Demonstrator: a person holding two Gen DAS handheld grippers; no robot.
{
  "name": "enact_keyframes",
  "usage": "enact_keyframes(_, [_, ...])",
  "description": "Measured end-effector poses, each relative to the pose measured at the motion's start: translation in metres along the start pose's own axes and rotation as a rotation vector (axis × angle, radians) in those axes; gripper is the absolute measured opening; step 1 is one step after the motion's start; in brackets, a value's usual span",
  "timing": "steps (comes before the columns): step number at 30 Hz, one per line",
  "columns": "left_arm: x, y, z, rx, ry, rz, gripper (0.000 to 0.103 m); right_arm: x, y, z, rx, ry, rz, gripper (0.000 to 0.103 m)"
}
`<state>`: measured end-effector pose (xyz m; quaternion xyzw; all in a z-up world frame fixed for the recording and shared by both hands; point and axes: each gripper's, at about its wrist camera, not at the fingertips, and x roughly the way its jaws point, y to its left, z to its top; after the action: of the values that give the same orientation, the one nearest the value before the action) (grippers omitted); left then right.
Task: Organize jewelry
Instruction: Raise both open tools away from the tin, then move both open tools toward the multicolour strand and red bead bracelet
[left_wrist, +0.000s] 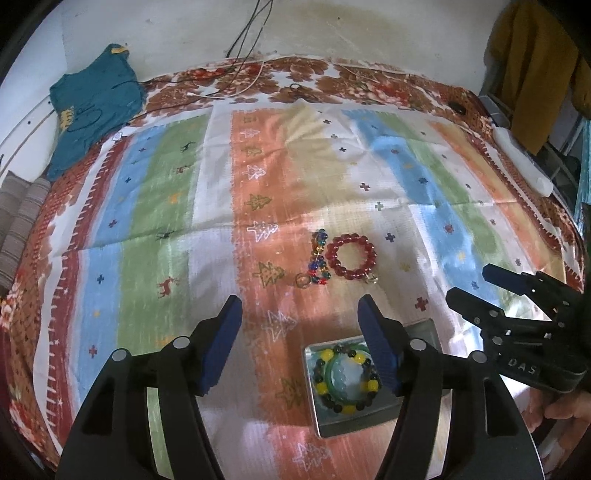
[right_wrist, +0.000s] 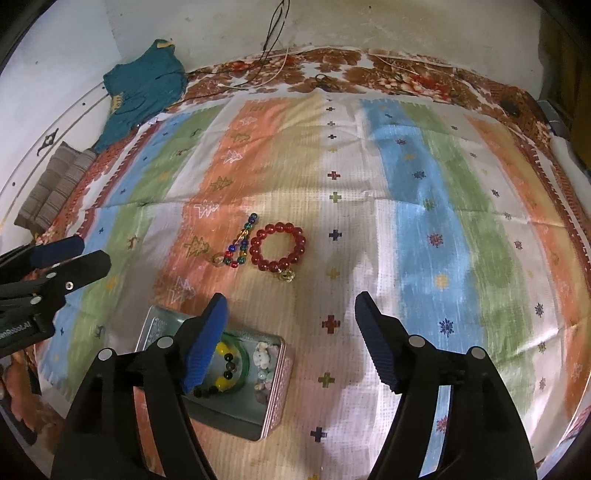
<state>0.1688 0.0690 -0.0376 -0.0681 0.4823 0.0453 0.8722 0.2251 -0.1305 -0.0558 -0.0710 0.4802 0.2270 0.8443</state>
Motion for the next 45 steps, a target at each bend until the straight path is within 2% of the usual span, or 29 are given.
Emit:
enact_keyframes(10, [0.029, 0.007, 0.019, -0.033, 0.023, 0.002, 0.065, 0.029, -0.009, 0.013, -0.006, 0.041, -0.033, 0.072])
enact_keyframes(23, [0.062, 0.01, 0.034, -0.048, 0.061, -0.003, 0.065, 0.056, -0.01, 0.028, -0.005, 0.065, -0.009, 0.072])
enact_keyframes(31, [0.078, 0.003, 0.043, -0.018, 0.069, 0.009, 0.065, 0.075, -0.013, 0.033, -0.007, 0.087, -0.018, 0.072])
enact_keyframes(45, [0.114, -0.001, 0.055, -0.002, 0.133, -0.005, 0.062, 0.111, -0.02, 0.038, -0.007, 0.147, -0.032, 0.072])
